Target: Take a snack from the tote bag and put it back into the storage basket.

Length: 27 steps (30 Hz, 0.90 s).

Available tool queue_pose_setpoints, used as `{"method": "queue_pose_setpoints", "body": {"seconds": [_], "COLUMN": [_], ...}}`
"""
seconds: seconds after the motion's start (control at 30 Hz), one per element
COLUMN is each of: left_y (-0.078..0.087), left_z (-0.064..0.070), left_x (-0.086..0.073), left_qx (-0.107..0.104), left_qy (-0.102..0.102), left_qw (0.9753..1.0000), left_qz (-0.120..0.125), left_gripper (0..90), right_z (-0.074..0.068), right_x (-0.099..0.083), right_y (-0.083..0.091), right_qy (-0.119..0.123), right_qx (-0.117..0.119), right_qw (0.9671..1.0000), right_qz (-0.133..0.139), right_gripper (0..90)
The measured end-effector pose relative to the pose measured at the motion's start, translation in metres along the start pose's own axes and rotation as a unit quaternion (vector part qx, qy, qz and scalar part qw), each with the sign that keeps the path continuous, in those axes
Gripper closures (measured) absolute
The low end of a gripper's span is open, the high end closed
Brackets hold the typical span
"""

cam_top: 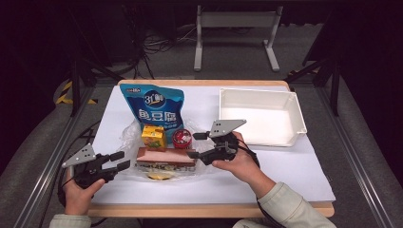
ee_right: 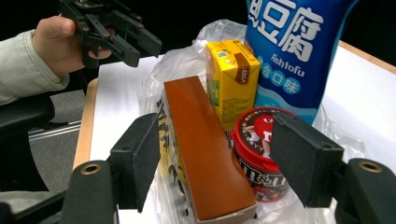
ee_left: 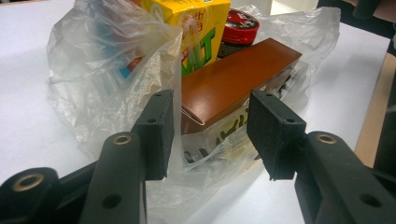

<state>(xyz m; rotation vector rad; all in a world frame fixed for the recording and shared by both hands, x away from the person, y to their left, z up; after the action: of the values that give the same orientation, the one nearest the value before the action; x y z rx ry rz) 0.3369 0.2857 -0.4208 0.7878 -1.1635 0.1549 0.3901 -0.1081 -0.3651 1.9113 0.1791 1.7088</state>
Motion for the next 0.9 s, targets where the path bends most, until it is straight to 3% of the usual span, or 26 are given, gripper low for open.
{"method": "queue_pose_setpoints", "body": {"seconds": [0.43, 0.67, 0.9], "left_y": [-0.001, -0.003, -0.001], "left_z": [-0.001, 0.0, 0.0], "left_x": [0.0, -0.001, -0.001], "left_qx": [0.029, 0.041, 0.045], "left_qy": [-0.003, -0.017, -0.01], "left_qw": [0.9996, 0.999, 0.9989], "left_qz": [0.002, -0.008, -0.002], "left_gripper": [53.4, 53.5, 53.5], "right_z": [0.001, 0.003, 0.002], "right_x": [0.015, 0.018, 0.019], "right_y": [-0.03, -0.05, -0.067], "right_qy": [0.008, 0.009, 0.022], "right_qx": [0.034, 0.032, 0.036], "right_qw": [0.9991, 0.9982, 0.996], "right_qz": [-0.024, -0.05, -0.078], "right_gripper": [40.0, 33.5, 35.3]}}
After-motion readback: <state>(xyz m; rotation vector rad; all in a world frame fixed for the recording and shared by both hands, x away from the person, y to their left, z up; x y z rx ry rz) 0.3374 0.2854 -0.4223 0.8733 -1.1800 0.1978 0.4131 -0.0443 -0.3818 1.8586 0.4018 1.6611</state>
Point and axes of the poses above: each handheld gripper's, and its own axes: y roughly backward along the jaws, x roughly out of its top, z roughly to its right, the point moved 1 cm from there along -y, roughly forward along the jaws, and after that the axes turned 3 degrees about -z, right-handed, at the moved point
